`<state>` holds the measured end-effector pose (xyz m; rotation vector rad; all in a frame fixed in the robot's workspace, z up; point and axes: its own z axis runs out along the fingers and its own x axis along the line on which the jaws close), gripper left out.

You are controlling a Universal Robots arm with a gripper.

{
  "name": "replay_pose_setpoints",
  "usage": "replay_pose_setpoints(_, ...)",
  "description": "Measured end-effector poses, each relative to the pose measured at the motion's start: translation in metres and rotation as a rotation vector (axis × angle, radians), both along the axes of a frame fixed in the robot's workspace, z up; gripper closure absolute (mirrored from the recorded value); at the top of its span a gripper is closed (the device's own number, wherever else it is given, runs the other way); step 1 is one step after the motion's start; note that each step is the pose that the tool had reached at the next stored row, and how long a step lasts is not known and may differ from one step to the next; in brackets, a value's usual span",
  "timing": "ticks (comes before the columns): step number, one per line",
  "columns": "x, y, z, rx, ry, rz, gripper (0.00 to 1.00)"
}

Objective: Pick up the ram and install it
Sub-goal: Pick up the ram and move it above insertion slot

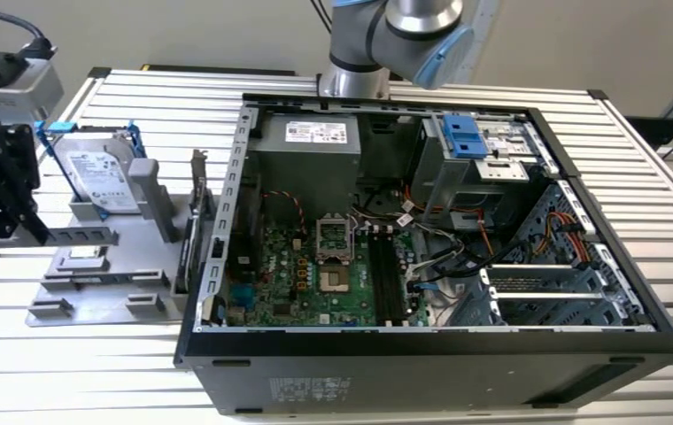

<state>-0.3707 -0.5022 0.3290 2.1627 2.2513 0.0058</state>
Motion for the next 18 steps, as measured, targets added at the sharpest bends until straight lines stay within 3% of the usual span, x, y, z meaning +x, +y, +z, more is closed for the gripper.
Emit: replay_pose_setpoints(18, 0.0000, 0.0000, 0.0297, -0.0001, 0.0000, -0.007, 1.00)
